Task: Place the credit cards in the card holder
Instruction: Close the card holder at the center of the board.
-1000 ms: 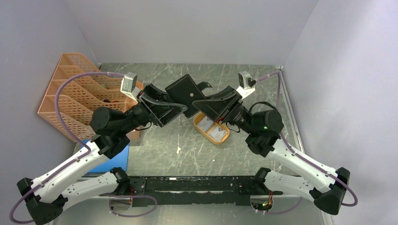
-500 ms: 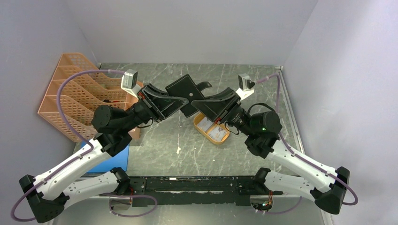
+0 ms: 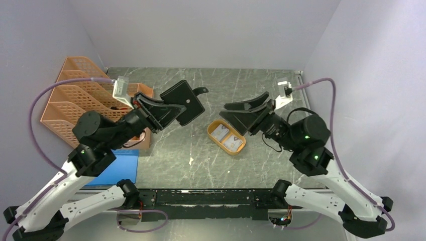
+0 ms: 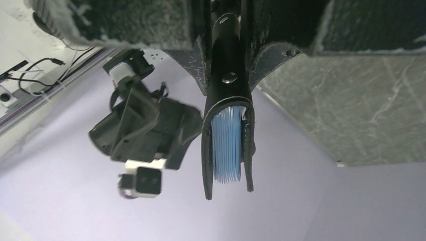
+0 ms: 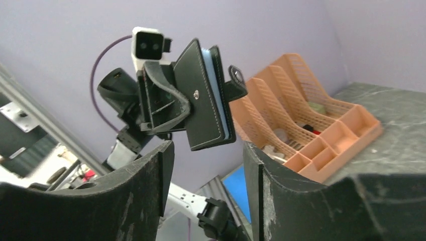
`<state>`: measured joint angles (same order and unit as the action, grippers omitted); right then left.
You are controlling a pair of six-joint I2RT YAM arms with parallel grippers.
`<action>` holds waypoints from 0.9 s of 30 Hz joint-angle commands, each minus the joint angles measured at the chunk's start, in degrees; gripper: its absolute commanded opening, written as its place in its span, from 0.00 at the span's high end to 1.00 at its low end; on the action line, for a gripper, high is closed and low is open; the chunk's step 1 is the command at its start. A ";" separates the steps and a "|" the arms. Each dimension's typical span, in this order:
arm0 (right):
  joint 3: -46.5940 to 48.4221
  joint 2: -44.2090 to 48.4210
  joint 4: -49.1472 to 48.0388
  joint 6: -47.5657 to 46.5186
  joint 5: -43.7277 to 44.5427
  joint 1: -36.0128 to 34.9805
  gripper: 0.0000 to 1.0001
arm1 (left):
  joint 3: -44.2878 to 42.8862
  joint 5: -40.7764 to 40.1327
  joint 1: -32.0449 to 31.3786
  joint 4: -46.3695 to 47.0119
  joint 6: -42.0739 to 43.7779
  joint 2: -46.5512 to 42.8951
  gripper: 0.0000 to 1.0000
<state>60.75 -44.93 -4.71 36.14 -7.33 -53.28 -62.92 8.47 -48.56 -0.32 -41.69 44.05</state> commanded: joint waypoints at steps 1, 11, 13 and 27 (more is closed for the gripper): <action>5.08 -0.32 14.81 -6.23 5.28 -0.25 0.46 | -2.74 -3.08 0.06 -10.81 3.79 -1.59 0.95; 13.48 -9.75 17.62 -6.93 0.48 -0.25 0.52 | -5.55 2.38 0.05 -15.16 5.57 -0.42 0.95; 14.49 -10.60 18.47 -7.05 0.57 -0.25 0.53 | -5.32 2.82 0.04 -15.00 5.73 -0.69 0.95; 14.05 -10.62 16.95 -8.14 2.27 -0.15 0.65 | -4.92 4.59 0.05 -14.85 6.19 -1.49 0.95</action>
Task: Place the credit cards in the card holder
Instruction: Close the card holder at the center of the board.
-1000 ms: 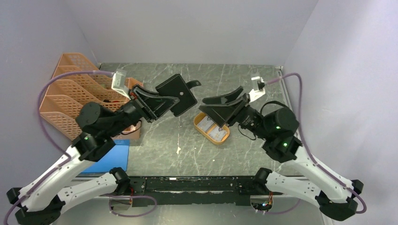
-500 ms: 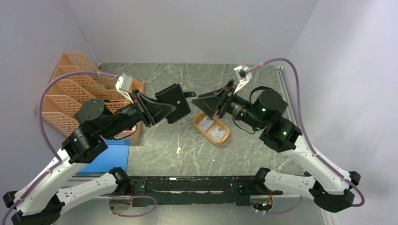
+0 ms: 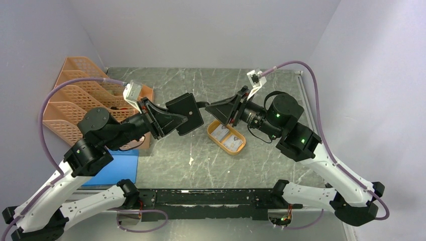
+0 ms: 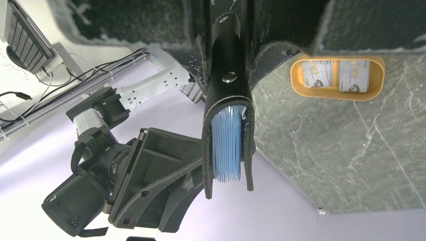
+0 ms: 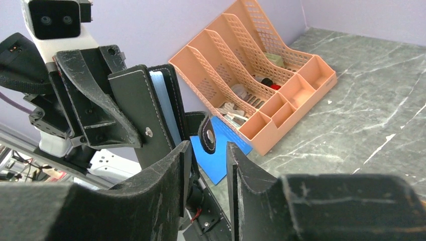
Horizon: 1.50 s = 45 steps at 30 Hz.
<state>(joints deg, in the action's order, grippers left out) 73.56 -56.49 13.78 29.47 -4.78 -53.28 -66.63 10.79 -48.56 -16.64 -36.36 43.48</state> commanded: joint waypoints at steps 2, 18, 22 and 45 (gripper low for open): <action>0.95 1.09 -2.21 -1.67 -0.93 -0.16 0.66 | -1.21 2.53 0.05 1.46 0.94 -1.05 0.95; 0.79 1.03 -3.48 -1.46 -2.11 -0.16 0.74 | -0.97 4.20 0.04 2.07 0.69 -1.90 0.95; 0.79 0.71 -3.67 -1.52 -2.62 -0.15 0.75 | -0.70 4.57 0.07 2.32 0.59 -2.11 0.95; 6.88 -1.85 1.12 -2.39 -13.06 -0.15 1.00 | -6.24 -2.55 0.08 -5.44 6.90 1.25 0.95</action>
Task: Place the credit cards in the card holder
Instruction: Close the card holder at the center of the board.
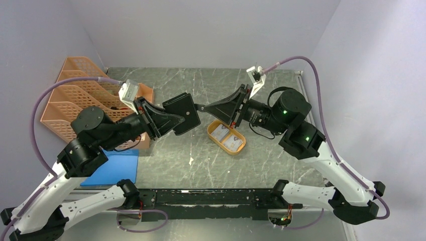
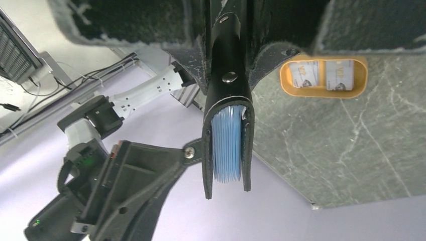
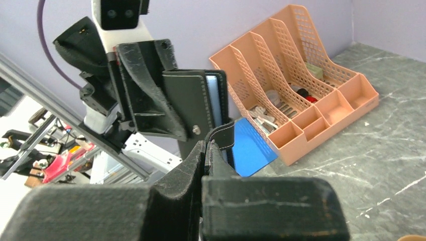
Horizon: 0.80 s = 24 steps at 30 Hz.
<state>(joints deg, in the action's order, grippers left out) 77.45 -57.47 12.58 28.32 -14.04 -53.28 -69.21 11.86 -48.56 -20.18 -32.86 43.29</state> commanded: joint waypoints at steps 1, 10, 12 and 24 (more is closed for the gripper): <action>3.16 -1.03 2.60 -1.39 -4.05 -0.12 1.00 | -4.00 -3.86 0.05 -2.17 3.69 1.92 0.95; 7.90 -5.41 8.31 -3.55 -4.15 -0.16 1.00 | -7.05 -4.62 0.04 -3.53 5.05 5.02 0.95; 9.30 -6.81 10.05 -4.20 -3.92 -0.15 1.00 | -7.71 -4.78 0.04 -3.94 5.38 5.53 0.95; 13.50 -12.02 15.64 -6.40 -1.60 -0.25 1.00 | -8.69 -4.84 0.05 -4.48 6.31 6.24 0.95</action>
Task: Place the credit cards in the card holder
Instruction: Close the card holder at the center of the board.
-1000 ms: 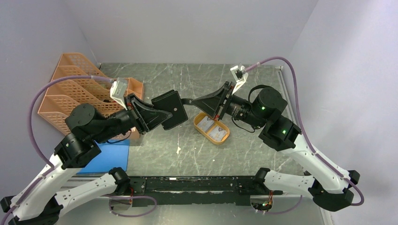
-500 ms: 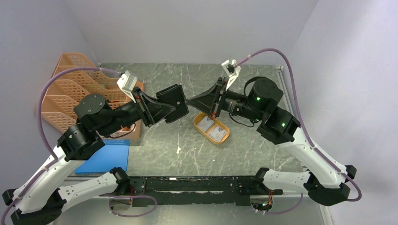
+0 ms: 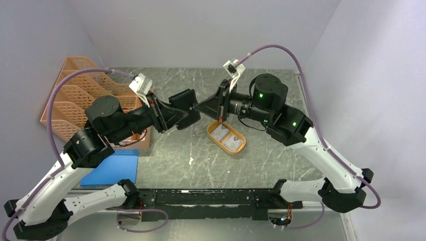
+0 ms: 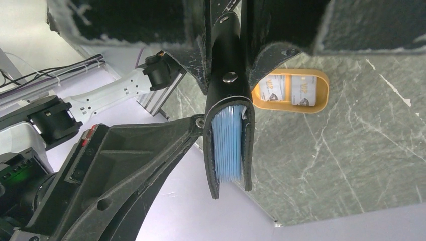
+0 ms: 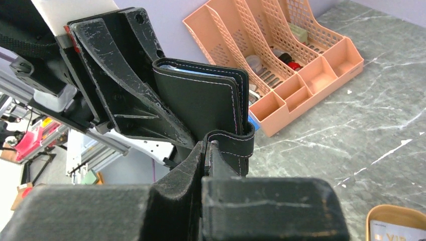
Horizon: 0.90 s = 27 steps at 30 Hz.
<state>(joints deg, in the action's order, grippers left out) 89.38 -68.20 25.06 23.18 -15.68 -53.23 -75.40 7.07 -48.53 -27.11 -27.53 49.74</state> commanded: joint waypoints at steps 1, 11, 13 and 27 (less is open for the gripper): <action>1.70 -1.53 3.42 -1.41 0.04 -0.28 1.00 | -2.53 0.02 0.02 2.44 0.98 -0.10 0.95; 3.51 -3.95 5.91 -2.81 -0.27 -0.59 1.00 | -2.86 0.21 0.02 2.41 1.56 0.41 0.95; 3.90 -4.40 6.58 -3.19 -0.13 -0.71 1.00 | -2.70 0.02 0.02 2.42 1.60 0.29 0.95; 6.04 -6.43 9.87 -5.45 2.08 -1.73 1.00 | -2.83 -0.87 0.02 2.32 1.97 0.16 0.95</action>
<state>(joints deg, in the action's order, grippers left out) 94.24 -73.21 31.79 19.22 -14.46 -54.11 -75.48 4.67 -48.36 -30.28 -25.74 50.52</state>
